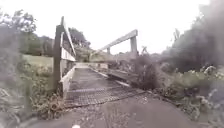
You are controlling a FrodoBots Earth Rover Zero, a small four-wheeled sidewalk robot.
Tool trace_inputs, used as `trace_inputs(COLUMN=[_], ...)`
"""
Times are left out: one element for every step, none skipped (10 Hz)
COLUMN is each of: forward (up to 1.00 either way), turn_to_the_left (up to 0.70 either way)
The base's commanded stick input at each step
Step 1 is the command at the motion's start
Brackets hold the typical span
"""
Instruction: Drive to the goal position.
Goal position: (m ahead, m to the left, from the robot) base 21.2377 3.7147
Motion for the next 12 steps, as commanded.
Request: trace_inputs(forward=[1.00,1.00,1.00,1.00,1.00,1.00,1.00,1.00,1.00,1.00,1.00,1.00], turn_to_the_left=[0.02,0.02,0.04,0.05,0.20,0.28,0.28,0.28,0.31,0.39,0.39,0.40])
